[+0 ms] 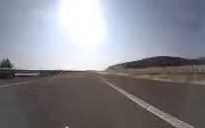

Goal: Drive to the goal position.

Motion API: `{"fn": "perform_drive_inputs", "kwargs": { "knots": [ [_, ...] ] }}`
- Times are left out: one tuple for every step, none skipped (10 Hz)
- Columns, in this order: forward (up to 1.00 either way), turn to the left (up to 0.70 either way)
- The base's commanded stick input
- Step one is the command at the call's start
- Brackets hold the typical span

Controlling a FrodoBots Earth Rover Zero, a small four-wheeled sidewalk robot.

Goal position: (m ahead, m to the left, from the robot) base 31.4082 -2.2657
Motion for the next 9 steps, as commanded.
{"fn": "perform_drive_inputs", "kwargs": {
  "knots": [
    [1.0, 0.09],
    [1.0, 0.02],
    [1.0, 0.0],
    [1.0, 0.0],
    [1.0, 0.0],
    [1.0, 0.0],
    [1.0, 0.0],
    [1.0, 0.0],
    [1.0, 0.0]
  ]
}}
